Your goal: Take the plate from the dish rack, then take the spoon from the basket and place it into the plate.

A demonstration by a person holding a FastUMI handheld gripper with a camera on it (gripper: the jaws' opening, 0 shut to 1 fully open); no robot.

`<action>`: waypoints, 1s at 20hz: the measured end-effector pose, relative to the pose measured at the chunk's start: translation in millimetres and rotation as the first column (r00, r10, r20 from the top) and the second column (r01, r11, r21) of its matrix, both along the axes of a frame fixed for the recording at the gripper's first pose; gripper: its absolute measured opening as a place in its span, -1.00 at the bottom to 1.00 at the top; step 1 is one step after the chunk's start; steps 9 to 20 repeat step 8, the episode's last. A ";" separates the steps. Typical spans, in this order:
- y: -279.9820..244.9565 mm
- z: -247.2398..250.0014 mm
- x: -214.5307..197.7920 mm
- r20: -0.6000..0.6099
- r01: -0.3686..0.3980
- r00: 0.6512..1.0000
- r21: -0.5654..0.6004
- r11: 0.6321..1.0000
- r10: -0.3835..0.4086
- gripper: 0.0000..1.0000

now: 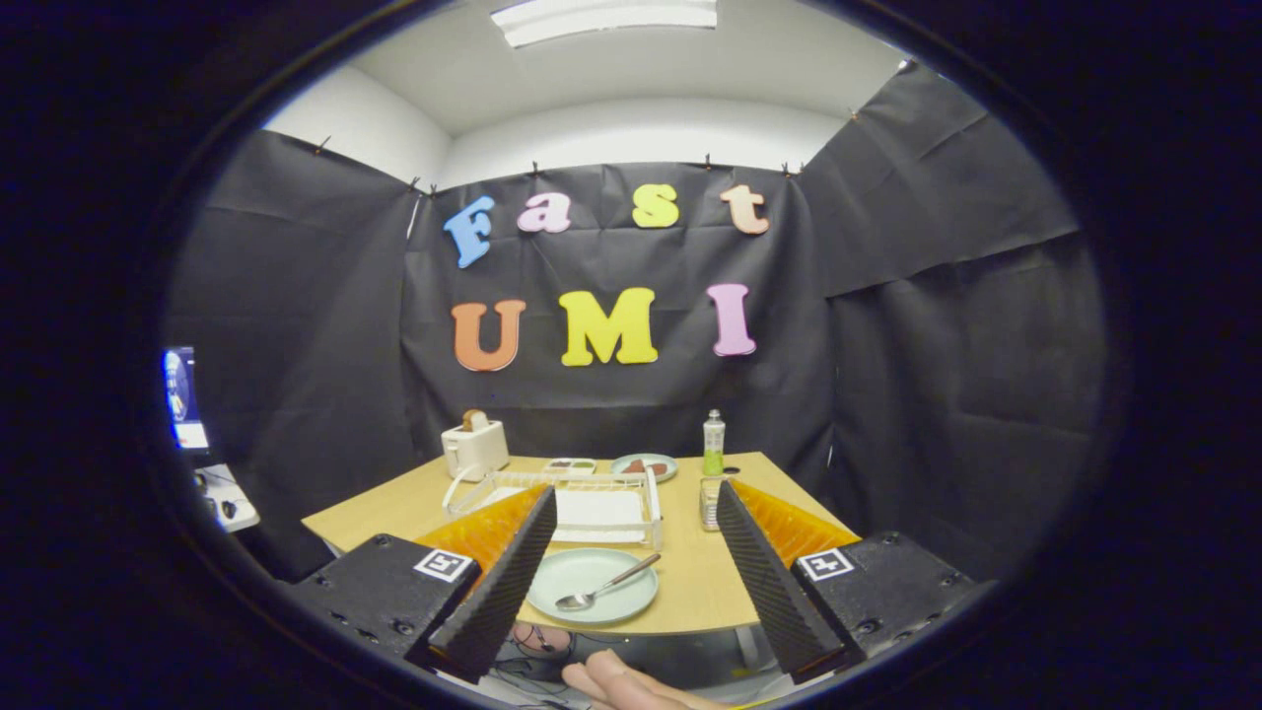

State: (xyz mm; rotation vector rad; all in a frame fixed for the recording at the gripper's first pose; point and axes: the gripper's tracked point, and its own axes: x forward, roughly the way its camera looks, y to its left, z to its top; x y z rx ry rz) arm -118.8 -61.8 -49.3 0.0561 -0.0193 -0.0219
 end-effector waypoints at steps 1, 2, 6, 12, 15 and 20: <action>-2.1 1.0 -0.6 0.001 0.006 1.000 0.004 1.000 -0.006 1.00; -2.7 0.4 -0.8 -0.001 0.011 1.000 0.001 1.000 -0.011 1.00; 3.9 -1.7 0.2 -0.018 -0.003 1.000 -0.009 1.000 0.003 1.00; 3.8 -1.2 -1.3 -0.019 -0.005 1.000 -0.011 1.000 0.005 1.00; 3.8 -1.2 -1.3 -0.019 -0.005 1.000 -0.011 1.000 0.005 1.00; 3.8 -1.2 -1.3 -0.019 -0.005 1.000 -0.011 1.000 0.005 1.00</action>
